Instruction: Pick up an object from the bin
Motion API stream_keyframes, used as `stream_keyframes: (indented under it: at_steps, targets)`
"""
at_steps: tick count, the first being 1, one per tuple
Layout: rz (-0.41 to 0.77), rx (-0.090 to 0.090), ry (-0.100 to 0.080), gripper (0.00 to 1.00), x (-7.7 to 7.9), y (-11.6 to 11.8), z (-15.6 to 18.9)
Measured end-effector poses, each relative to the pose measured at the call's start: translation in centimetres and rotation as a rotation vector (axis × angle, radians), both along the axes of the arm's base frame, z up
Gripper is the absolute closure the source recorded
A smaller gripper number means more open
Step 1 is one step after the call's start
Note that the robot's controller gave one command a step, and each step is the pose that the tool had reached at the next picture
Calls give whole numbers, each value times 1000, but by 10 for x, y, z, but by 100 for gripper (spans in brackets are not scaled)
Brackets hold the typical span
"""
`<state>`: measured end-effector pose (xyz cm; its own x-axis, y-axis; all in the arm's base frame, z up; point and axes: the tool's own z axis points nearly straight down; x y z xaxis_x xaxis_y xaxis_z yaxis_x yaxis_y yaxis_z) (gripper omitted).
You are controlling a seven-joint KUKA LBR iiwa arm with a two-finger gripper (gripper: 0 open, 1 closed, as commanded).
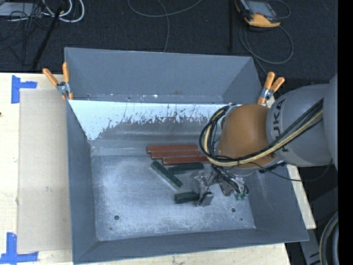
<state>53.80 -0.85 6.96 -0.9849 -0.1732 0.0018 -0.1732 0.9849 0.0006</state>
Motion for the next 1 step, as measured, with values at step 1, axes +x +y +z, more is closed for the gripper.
stream_keyframes:
  at_steps: [1]
  targets:
    - [205, 0, -12, 100, 0, 14, 218]
